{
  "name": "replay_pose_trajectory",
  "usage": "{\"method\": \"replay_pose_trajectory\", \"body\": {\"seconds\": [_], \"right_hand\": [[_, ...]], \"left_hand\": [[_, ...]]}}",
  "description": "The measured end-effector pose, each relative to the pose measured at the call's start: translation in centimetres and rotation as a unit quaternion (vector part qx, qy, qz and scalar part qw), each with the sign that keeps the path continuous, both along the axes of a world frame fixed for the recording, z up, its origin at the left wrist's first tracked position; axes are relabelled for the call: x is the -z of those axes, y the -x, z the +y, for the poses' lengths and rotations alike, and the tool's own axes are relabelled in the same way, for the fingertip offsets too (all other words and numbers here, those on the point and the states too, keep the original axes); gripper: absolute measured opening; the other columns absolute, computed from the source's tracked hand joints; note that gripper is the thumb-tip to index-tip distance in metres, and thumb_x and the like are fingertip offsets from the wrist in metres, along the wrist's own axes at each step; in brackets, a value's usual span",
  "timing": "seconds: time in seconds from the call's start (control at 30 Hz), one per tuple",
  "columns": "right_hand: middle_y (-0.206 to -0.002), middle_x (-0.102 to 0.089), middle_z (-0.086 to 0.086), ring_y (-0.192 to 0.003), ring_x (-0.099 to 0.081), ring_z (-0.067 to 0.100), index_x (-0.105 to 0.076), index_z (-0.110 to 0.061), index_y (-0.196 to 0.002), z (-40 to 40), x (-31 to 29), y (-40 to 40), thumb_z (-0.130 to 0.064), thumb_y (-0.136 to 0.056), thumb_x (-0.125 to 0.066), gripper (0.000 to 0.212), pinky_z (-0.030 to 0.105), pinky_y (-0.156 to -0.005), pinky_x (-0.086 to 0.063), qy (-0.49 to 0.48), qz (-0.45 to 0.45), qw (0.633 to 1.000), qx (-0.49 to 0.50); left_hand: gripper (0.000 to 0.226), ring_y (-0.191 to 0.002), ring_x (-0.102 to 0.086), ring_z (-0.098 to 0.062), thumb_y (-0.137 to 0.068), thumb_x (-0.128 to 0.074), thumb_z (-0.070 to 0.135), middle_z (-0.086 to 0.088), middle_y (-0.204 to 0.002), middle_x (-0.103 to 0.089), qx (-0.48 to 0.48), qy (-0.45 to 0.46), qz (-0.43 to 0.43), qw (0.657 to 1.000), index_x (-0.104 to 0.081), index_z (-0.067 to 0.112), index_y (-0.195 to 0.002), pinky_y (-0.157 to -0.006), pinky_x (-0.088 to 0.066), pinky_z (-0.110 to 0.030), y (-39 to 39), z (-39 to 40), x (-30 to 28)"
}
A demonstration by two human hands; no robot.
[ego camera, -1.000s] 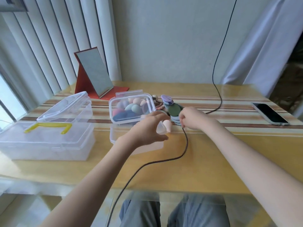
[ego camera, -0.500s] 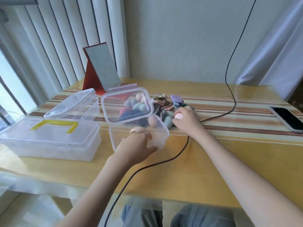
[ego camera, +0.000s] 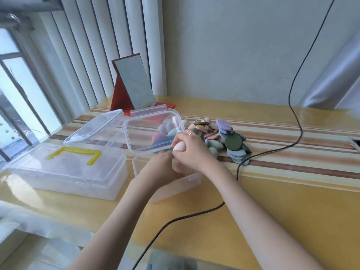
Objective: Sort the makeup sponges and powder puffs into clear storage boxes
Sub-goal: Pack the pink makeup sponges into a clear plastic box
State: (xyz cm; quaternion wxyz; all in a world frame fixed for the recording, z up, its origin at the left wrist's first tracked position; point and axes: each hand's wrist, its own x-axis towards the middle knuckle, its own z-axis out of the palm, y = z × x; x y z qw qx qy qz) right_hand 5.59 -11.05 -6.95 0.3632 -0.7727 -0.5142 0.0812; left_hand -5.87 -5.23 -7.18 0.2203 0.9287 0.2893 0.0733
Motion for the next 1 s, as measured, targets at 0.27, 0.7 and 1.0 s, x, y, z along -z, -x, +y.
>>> {"method": "replay_pose_trajectory", "body": {"seconds": [0.27,0.7,1.0], "right_hand": [[-0.080,-0.047,-0.014,-0.072,-0.047,-0.001,-0.036,-0.030,-0.089,-1.1,1.1,-0.7,-0.019,-0.075,-0.062,0.031,0.008,-0.063,-0.035,-0.101,0.073,0.992,0.020],[-0.092,-0.073,-0.011,-0.085,-0.069,0.004,-0.050,-0.037,-0.092,-1.6,2.0,-1.6,-0.019,-0.079,-0.077,0.035,0.019,-0.074,-0.053,-0.180,0.218,0.955,-0.085],[-0.107,-0.069,0.005,-0.102,-0.060,0.026,-0.069,-0.015,-0.107,-1.7,4.6,-5.0,0.001,-0.086,-0.059,0.029,0.037,-0.090,-0.048,-0.096,-0.019,0.994,0.055]], "left_hand": [[0.024,-0.072,-0.065,-0.027,-0.081,-0.053,0.013,-0.003,-0.086,-0.059,-0.159,0.130,-0.271,0.941,-0.036,0.028,-0.087,-0.066,-0.056,-0.043,0.4,-0.4,-0.2],[0.027,-0.078,-0.067,-0.012,-0.077,-0.059,0.028,-0.001,-0.093,-0.068,-0.075,0.393,-0.334,0.854,-0.060,0.032,-0.104,-0.063,-0.059,-0.030,0.4,0.7,-0.7],[0.039,-0.098,-0.051,-0.018,-0.076,-0.051,0.032,0.006,-0.109,-0.051,-0.109,0.178,-0.248,0.946,-0.050,0.030,-0.116,-0.082,-0.045,-0.034,0.6,0.6,0.4]]}}
